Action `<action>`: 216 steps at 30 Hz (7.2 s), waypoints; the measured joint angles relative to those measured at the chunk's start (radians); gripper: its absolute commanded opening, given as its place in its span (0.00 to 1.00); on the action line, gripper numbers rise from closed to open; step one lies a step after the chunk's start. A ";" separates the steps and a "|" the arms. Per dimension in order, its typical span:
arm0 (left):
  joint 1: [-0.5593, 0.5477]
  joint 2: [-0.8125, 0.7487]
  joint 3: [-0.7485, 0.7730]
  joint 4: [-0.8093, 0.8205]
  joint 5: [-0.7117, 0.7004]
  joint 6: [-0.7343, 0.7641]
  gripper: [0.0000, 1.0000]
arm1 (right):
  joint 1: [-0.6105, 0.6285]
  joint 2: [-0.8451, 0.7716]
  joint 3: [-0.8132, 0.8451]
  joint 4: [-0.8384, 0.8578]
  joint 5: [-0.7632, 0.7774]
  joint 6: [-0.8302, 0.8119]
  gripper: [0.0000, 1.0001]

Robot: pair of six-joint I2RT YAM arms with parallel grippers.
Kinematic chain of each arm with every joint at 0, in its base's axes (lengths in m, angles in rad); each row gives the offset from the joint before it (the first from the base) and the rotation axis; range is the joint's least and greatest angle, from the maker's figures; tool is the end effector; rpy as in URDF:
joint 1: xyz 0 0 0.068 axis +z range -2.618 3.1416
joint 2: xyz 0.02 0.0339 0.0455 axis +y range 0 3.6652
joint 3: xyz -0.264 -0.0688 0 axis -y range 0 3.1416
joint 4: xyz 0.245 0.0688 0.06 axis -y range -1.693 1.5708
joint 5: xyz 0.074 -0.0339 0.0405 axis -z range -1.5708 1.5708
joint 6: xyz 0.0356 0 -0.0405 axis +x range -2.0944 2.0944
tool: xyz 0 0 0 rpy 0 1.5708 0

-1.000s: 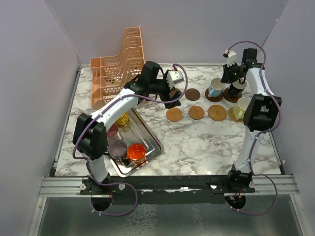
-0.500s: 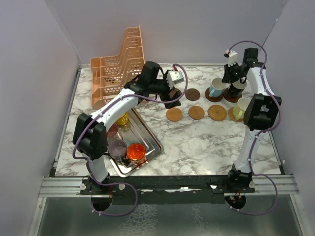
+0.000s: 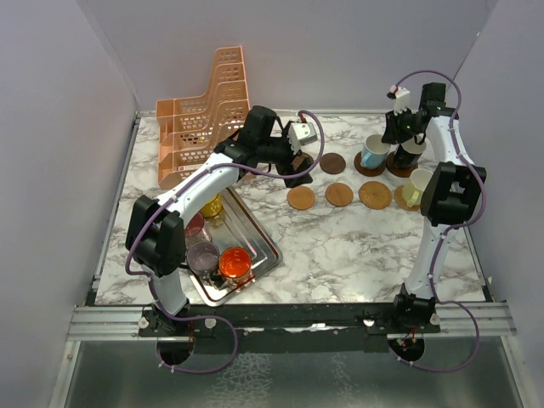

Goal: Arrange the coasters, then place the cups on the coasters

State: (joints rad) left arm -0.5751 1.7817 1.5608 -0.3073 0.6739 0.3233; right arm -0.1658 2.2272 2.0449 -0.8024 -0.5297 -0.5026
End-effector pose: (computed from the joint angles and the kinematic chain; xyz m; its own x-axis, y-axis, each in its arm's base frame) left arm 0.3365 -0.2446 0.3252 -0.1223 0.3751 -0.9189 0.9662 0.2567 -0.0238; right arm 0.4871 -0.0633 0.2500 -0.6559 -0.3117 -0.6875 -0.5126 0.8525 0.1025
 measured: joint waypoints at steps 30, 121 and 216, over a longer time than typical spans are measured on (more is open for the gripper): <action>0.096 -0.186 -0.082 -0.319 -0.247 0.182 0.93 | 0.006 -0.301 -0.111 0.096 -0.001 0.052 0.57; 0.229 -0.013 0.139 -0.892 -0.397 0.736 0.00 | 0.102 -0.800 -0.725 0.259 -0.232 0.218 0.58; -0.142 0.233 0.502 -0.276 -0.594 -0.642 0.51 | 0.483 -0.657 -0.798 0.490 0.615 0.445 0.01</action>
State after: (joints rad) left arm -0.7166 2.0151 2.0624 -0.5835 0.0795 -0.3191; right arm 0.3176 1.5703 1.2472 -0.3122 0.0856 -0.0578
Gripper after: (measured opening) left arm 0.407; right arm 0.112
